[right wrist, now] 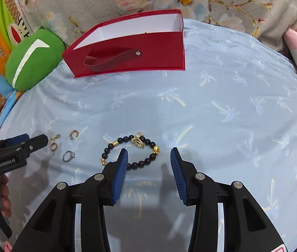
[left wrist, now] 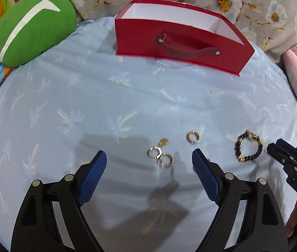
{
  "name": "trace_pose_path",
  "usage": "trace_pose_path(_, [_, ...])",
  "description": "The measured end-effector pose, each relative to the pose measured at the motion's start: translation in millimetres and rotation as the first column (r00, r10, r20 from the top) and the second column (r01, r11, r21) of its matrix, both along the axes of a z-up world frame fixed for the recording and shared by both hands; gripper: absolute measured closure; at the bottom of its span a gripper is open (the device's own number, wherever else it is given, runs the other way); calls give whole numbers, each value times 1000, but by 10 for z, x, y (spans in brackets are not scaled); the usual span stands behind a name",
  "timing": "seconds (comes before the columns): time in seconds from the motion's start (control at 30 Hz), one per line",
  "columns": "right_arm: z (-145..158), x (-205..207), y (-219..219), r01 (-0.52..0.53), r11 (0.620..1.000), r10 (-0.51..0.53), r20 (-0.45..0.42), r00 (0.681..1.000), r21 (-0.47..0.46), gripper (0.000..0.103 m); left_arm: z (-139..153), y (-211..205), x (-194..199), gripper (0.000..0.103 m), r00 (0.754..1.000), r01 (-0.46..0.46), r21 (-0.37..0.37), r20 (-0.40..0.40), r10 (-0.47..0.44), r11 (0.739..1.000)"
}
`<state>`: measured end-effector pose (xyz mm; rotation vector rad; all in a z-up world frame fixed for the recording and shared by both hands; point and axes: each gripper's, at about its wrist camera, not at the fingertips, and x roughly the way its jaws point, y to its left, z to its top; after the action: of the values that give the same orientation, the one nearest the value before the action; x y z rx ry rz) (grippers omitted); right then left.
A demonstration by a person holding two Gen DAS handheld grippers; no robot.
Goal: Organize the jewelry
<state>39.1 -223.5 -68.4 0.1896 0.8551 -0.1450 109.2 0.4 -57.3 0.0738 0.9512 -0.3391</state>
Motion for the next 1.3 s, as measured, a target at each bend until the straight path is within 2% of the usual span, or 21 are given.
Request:
trace_pose_path(0.2, [-60, 71, -6, 7, 1000, -7, -7, 1000, 2, 62, -80, 31, -62, 22, 1000, -13, -7, -20, 13, 1000])
trace_pose_path(0.47, [-61, 254, 121, -44, 999, 44, -8, 999, -17, 65, -93, 45, -52, 22, 1000, -18, -14, -25, 18, 1000])
trace_pose_path(0.73, [-163, 359, 145, -52, 999, 52, -39, 998, -2, 94, -118, 103, -58, 22, 999, -21, -24, -37, 20, 1000])
trace_pose_path(0.8, [-171, 349, 148, -50, 999, 50, -37, 998, 4, 99, -127, 110, -61, 22, 999, -22, -26, -40, 20, 999])
trace_pose_path(1.0, [-108, 289, 145, -47, 999, 47, -17, 999, 6, 99, -163, 110, -43, 22, 998, -24, -31, -54, 23, 999])
trace_pose_path(1.3, [182, 71, 162, -55, 998, 54, 47, 997, 22, 99, -113, 10, -81, 22, 998, 8, -61, -58, -12, 998])
